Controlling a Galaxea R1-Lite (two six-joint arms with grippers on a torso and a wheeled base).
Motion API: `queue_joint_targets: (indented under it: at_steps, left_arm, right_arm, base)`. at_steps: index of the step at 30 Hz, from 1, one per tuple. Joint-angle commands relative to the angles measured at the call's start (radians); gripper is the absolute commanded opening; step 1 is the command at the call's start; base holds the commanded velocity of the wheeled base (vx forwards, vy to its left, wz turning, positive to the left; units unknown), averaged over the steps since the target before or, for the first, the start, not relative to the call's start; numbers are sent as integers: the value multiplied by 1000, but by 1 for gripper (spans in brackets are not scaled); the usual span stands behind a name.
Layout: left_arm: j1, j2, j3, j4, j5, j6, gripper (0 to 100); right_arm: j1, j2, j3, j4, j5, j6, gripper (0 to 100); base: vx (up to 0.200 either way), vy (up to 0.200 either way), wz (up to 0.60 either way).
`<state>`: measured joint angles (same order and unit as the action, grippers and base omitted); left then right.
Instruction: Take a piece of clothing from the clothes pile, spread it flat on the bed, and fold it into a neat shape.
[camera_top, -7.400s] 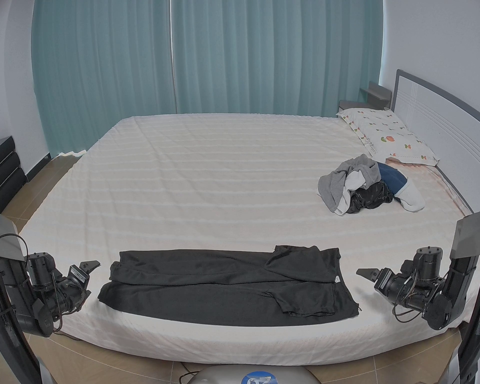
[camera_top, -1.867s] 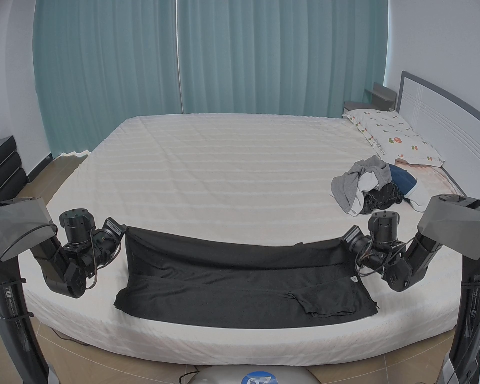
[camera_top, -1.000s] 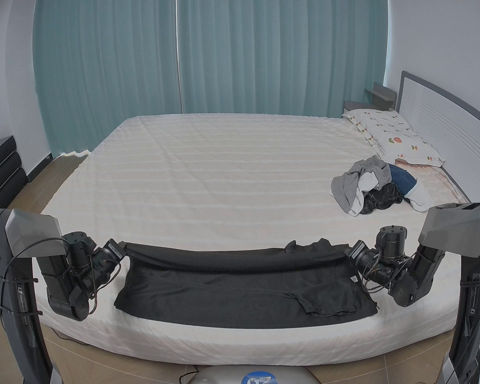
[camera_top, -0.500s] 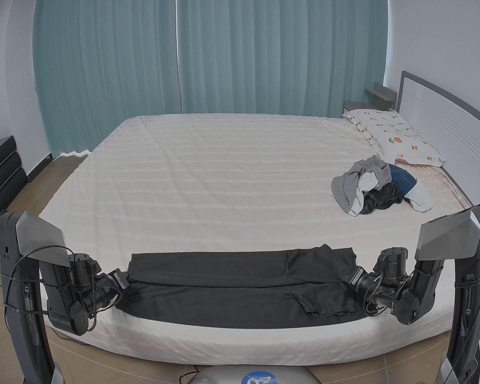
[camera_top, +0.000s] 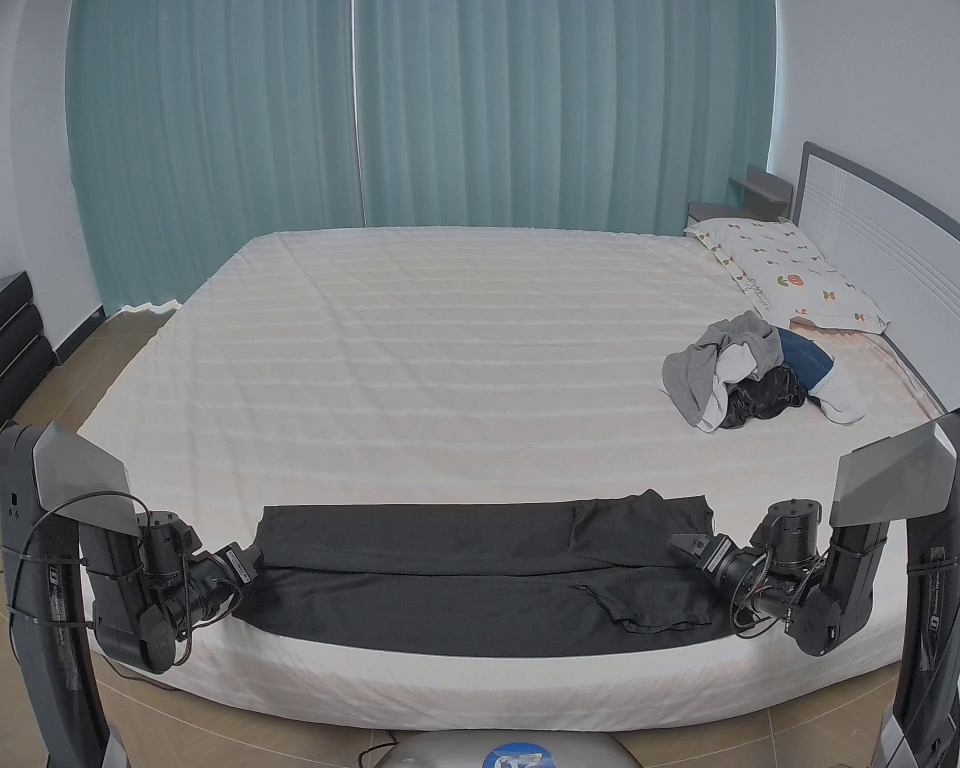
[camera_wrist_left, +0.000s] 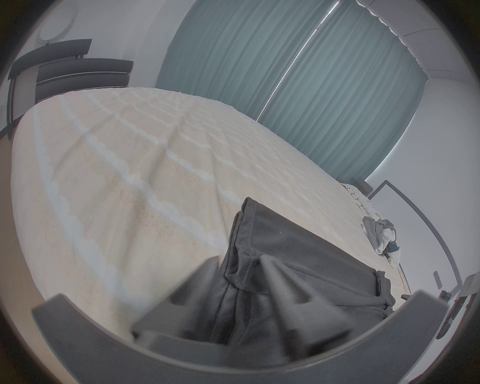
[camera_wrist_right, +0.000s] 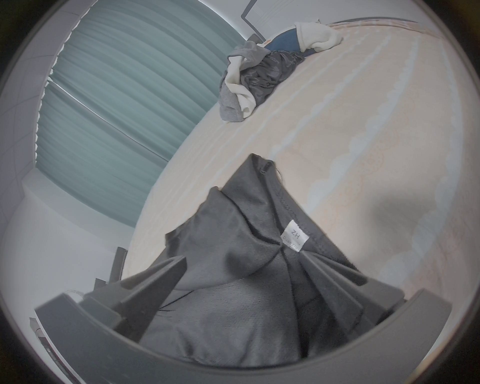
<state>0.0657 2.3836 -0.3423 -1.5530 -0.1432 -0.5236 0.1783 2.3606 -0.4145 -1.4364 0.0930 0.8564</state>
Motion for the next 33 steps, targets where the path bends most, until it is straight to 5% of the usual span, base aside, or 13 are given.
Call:
queue_joint_targets:
  at_steps: [1,9,14,20,23,28,33]
  left_arm:
    - [17,-30,-1,-18,-6,-9,100]
    - [95,-103,-12,-18,-130,-130,100]
    - [78,-115,-9,-10,-162,-179,100]
    - [34,-196,-147,353,-150,-179,100]
    - [32,-196,-228,485,-142,-171,100]
    - [32,-187,-241,479,-148,-141,100]
    - [28,-167,-196,481,-153,2,100]
  right_arm:
    - [-39,-60,39,-19,40,13,100]
    - [-125,-54,26,-21,106,16,100]
    - [-154,-11,2,-33,157,73,100]
    - [-160,32,-7,-52,197,93,100]
    - [-160,37,0,-72,197,92,100]
    - [-158,39,-1,-72,197,89,100]
    - [-157,49,-3,-73,195,81,100]
  base:
    - [0,0,0]
    - [0,0,0]
    - [0,0,0]
    - [0,0,0]
    - [0,0,0]
    - [0,0,0]
    - [0,0,0]
